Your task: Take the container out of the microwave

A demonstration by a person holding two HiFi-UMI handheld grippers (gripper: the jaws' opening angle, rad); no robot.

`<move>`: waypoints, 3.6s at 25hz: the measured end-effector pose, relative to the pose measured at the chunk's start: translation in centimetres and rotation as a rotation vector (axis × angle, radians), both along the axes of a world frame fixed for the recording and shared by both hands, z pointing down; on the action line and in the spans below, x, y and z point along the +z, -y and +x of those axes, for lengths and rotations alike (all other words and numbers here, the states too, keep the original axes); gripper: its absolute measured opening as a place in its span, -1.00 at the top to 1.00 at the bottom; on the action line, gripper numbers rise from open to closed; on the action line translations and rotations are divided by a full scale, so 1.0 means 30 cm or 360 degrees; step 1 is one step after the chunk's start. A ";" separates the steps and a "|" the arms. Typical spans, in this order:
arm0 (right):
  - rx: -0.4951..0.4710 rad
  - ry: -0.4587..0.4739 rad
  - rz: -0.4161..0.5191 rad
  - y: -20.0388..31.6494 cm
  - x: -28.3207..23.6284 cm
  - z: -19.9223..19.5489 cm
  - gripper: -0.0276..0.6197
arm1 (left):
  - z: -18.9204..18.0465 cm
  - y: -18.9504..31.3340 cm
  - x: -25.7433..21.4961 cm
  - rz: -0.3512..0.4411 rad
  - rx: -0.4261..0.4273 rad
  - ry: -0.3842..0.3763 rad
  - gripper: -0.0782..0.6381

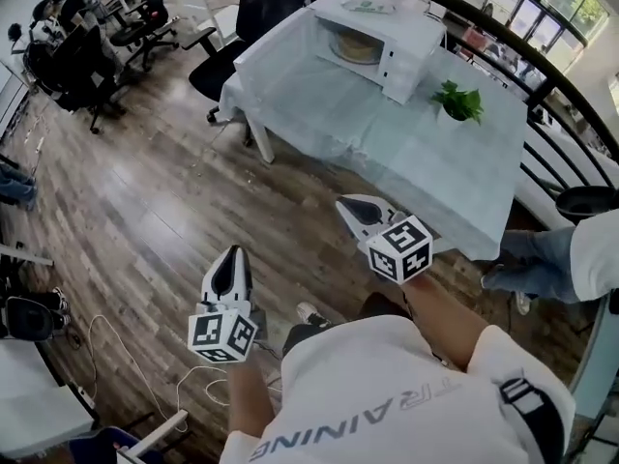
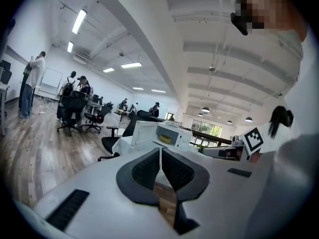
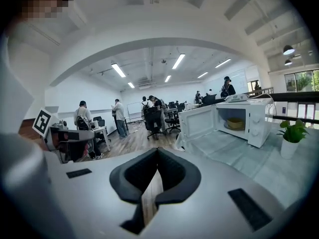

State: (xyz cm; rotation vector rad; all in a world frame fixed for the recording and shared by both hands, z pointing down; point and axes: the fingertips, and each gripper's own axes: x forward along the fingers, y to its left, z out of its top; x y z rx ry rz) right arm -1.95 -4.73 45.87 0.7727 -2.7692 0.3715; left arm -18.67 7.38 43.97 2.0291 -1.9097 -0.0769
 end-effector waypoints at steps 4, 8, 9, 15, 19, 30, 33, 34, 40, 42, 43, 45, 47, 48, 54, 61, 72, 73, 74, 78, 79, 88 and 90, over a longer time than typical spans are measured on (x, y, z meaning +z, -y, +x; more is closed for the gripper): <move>0.0121 -0.0002 0.0010 0.040 -0.003 -0.051 0.85 | -0.083 0.090 0.009 0.0009 0.0120 -0.0007 0.66; 0.0240 -0.0025 0.0019 0.078 -0.005 -0.038 0.85 | -0.084 0.180 0.009 0.0025 0.0252 -0.0023 0.66; 0.0271 -0.0029 0.0019 0.092 -0.006 -0.026 0.85 | -0.078 0.205 0.009 0.0026 0.0282 -0.0024 0.66; 0.0434 -0.0042 0.0018 0.210 0.009 0.060 0.85 | -0.029 0.366 0.019 0.0039 0.0422 -0.0041 0.66; 0.0477 -0.0047 0.0006 0.307 0.024 0.080 0.85 | -0.022 0.483 0.022 0.0039 0.0455 -0.0047 0.66; 0.0516 -0.0075 0.0000 0.651 0.027 0.140 0.85 | 0.049 0.864 0.020 0.0045 0.0526 -0.0059 0.66; 0.0533 -0.0078 -0.0010 0.767 0.031 0.172 0.85 | 0.079 0.984 0.021 0.0043 0.0538 -0.0067 0.66; 0.0532 -0.0078 -0.0010 0.801 0.029 0.180 0.85 | 0.089 1.020 0.021 0.0041 0.0541 -0.0067 0.66; 0.0541 -0.0056 -0.0001 0.994 0.026 0.255 0.85 | 0.176 1.225 0.017 0.0050 0.0565 -0.0051 0.66; 0.0543 -0.0045 -0.0005 1.040 0.033 0.281 0.85 | 0.202 1.278 0.011 0.0057 0.0567 -0.0037 0.66; 0.0547 -0.0039 -0.0008 1.061 0.038 0.293 0.85 | 0.212 1.302 0.007 0.0061 0.0567 -0.0032 0.66; 0.0564 -0.0024 -0.0022 1.097 0.046 0.318 0.85 | 0.232 1.344 0.000 0.0061 0.0573 -0.0021 0.66; 0.0583 -0.0013 -0.0041 1.115 0.054 0.339 0.85 | 0.251 1.374 -0.003 0.0053 0.0592 -0.0010 0.66; 0.0590 -0.0012 -0.0047 1.122 0.058 0.346 0.85 | 0.258 1.388 -0.004 0.0050 0.0602 -0.0006 0.66; 0.0667 -0.0017 -0.0069 1.194 0.079 0.378 0.85 | 0.289 1.507 0.024 0.0027 0.0681 -0.0029 0.66; 0.0669 -0.0163 -0.0018 1.321 0.104 0.291 0.85 | 0.257 1.693 0.047 0.0030 0.0764 -0.0060 0.66; 0.0642 -0.0476 0.0050 1.679 0.203 0.054 0.84 | 0.168 1.941 0.101 -0.0017 0.0881 -0.0079 0.66; 0.0638 -0.0515 0.0046 1.715 0.225 0.036 0.84 | 0.161 1.960 0.112 -0.0024 0.0888 -0.0077 0.66; 0.0633 -0.0549 0.0042 1.751 0.248 0.018 0.84 | 0.153 1.979 0.126 -0.0034 0.0891 -0.0077 0.66; 0.0645 -0.0607 0.0026 1.903 0.324 -0.040 0.73 | 0.127 2.046 0.181 -0.0072 0.0891 -0.0101 0.66; 0.0646 -0.0629 0.0031 1.940 0.342 -0.051 0.70 | 0.125 2.061 0.194 -0.0079 0.0894 -0.0106 0.66; 0.0670 -0.1031 0.0107 2.194 0.529 -0.066 0.50 | 0.115 2.136 0.281 -0.0136 0.0895 -0.0142 0.66; 0.0667 -0.1106 0.0139 2.234 0.560 -0.065 0.50 | 0.110 2.137 0.293 -0.0153 0.0894 -0.0145 0.66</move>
